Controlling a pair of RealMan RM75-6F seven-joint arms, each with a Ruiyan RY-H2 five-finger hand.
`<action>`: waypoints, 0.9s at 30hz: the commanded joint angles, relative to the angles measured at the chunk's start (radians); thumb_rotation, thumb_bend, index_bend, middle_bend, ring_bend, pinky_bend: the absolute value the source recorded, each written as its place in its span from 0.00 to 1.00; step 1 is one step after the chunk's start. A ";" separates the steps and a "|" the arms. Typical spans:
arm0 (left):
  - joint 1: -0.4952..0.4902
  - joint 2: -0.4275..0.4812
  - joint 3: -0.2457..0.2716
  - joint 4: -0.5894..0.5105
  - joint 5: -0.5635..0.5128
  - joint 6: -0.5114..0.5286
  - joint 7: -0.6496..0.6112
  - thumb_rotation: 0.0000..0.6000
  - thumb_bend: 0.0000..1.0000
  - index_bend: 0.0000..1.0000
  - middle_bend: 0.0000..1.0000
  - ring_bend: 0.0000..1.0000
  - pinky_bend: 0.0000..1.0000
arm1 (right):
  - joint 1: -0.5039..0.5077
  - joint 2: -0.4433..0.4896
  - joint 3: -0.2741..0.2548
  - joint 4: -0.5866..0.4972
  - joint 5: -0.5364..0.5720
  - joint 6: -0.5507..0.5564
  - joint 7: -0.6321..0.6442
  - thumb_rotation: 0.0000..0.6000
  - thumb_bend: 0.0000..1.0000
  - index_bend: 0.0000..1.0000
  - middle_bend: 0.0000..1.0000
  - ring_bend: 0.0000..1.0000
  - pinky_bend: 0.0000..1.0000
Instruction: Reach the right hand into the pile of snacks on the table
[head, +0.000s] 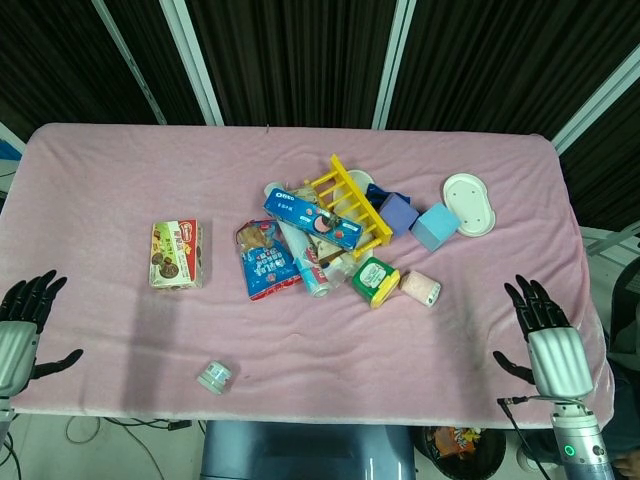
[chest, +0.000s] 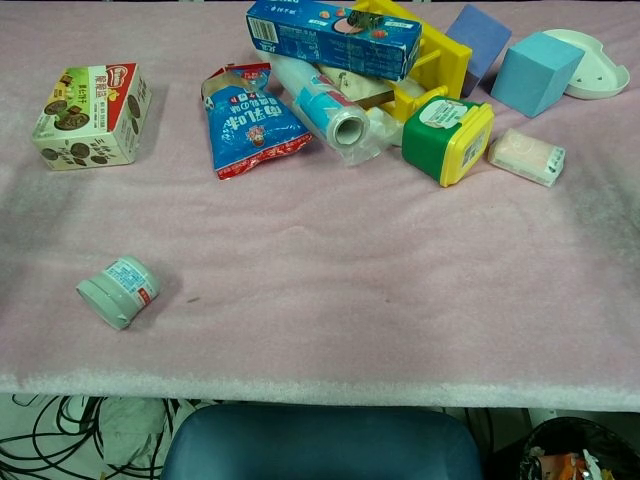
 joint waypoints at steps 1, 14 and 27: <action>-0.002 -0.002 -0.001 0.002 -0.001 -0.003 0.002 1.00 0.00 0.00 0.00 0.00 0.00 | 0.036 0.008 0.026 -0.096 0.032 -0.060 -0.027 1.00 0.11 0.00 0.00 0.00 0.24; -0.012 0.003 -0.010 -0.002 -0.032 -0.032 -0.012 1.00 0.00 0.00 0.00 0.00 0.00 | 0.364 -0.153 0.287 -0.235 0.389 -0.402 -0.324 1.00 0.09 0.00 0.00 0.00 0.24; -0.028 0.017 -0.017 -0.015 -0.079 -0.083 -0.020 1.00 0.00 0.00 0.00 0.00 0.00 | 0.727 -0.429 0.450 0.125 0.740 -0.586 -0.546 1.00 0.07 0.00 0.00 0.00 0.23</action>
